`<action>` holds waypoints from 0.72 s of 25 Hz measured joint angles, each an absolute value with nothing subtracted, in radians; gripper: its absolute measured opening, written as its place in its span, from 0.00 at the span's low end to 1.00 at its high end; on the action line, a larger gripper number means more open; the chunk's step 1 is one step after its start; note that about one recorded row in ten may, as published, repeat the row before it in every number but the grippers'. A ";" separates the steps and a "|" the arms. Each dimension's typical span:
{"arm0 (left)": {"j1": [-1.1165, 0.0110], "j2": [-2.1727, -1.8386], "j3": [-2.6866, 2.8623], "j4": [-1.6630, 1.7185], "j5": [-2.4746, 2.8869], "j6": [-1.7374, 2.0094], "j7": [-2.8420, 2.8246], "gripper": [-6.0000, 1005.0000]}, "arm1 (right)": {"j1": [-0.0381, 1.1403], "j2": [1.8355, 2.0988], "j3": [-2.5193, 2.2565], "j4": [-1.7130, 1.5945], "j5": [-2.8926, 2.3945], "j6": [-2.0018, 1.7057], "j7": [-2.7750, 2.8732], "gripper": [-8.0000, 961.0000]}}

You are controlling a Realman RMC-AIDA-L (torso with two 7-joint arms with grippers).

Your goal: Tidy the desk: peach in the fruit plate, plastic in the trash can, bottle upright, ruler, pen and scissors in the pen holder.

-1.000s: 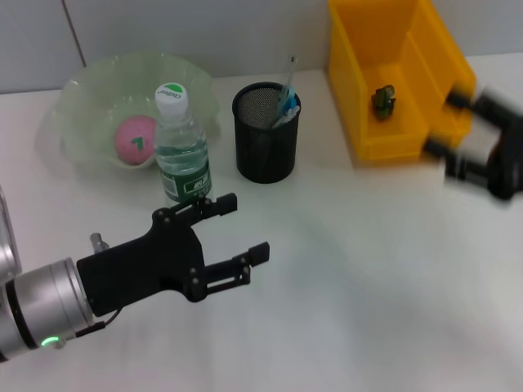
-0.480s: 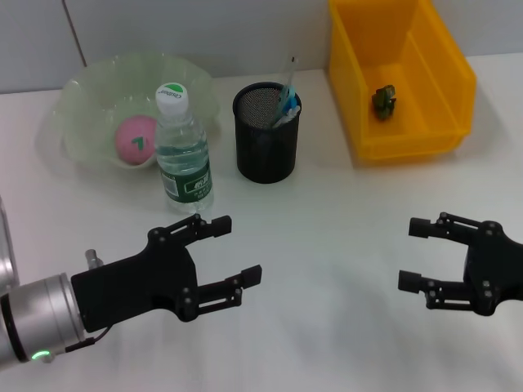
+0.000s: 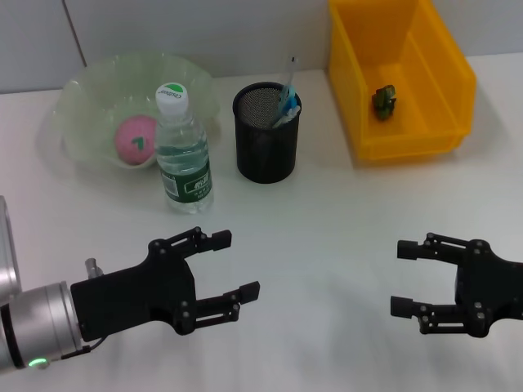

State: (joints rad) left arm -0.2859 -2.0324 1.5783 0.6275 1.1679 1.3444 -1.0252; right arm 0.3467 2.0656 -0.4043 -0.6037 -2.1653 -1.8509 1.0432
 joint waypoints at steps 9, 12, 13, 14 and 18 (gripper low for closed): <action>-0.263 -2.034 1.540 0.624 1.169 1.353 -1.017 0.81 | 0.354 2.076 -0.405 -0.594 -2.165 -1.845 1.008 0.87; -0.256 -2.034 1.537 0.624 1.169 1.359 -1.016 0.81 | 0.362 2.076 -0.405 -0.582 -2.164 -1.844 1.001 0.87; -0.255 -2.034 1.536 0.622 1.169 1.360 -1.016 0.81 | 0.365 2.076 -0.405 -0.578 -2.164 -1.843 0.996 0.87; -0.254 -2.034 1.536 0.621 1.169 1.360 -1.015 0.81 | 0.369 2.076 -0.405 -0.576 -2.164 -1.842 0.993 0.87; -0.248 -2.033 1.535 0.619 1.169 1.361 -1.014 0.81 | 0.381 2.076 -0.405 -0.570 -2.166 -1.839 0.991 0.87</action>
State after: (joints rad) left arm -0.2479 -2.0328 1.5346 0.6195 1.1690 1.3611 -1.0142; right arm 0.3808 2.0758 -0.4049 -0.5704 -2.1662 -1.8393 0.9911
